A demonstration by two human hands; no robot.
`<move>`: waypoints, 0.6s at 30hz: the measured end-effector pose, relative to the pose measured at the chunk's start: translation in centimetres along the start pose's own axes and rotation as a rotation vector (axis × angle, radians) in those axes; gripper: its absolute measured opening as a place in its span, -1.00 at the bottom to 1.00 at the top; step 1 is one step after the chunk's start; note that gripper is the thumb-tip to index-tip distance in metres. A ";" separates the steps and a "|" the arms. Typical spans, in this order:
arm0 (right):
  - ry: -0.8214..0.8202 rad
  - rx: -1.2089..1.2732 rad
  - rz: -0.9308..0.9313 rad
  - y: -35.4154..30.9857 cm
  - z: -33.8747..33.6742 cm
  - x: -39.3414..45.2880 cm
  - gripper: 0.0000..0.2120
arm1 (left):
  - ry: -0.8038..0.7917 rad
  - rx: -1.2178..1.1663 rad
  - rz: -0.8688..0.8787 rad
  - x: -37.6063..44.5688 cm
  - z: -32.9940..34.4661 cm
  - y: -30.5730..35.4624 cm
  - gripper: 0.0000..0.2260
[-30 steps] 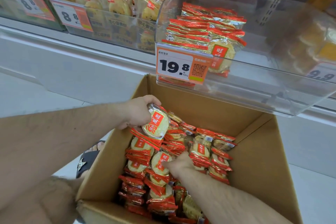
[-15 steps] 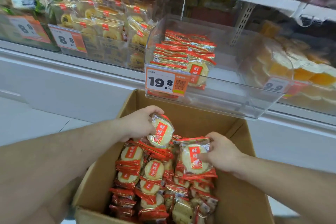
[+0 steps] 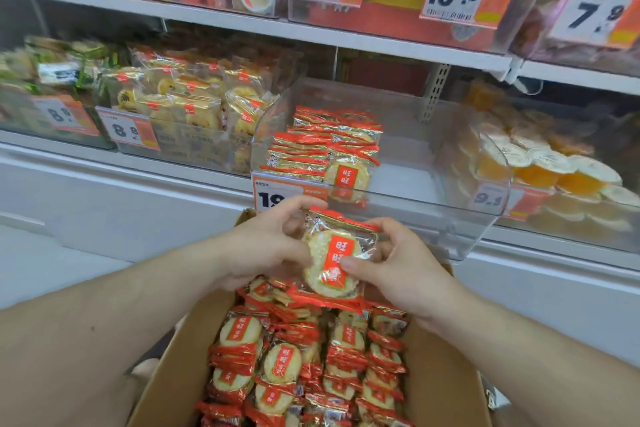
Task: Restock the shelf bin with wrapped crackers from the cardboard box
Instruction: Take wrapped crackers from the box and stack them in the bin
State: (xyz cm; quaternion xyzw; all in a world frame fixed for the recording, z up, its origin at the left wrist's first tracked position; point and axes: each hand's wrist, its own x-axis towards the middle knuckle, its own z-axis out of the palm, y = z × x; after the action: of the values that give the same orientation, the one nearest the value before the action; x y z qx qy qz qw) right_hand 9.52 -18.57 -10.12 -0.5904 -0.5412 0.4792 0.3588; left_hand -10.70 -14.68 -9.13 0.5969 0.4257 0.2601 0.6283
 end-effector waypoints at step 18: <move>-0.094 0.057 -0.143 -5.0 -2.7 -0.1 -0.76 | 0.059 0.412 0.354 0.9 0.0 3.2 -0.18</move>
State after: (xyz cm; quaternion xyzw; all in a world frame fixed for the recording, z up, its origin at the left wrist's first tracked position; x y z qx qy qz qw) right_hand 10.60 -17.66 -4.67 -0.5169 -0.5841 0.4949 0.3831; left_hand -9.63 -13.44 -6.19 0.7694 0.3768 0.2914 0.4257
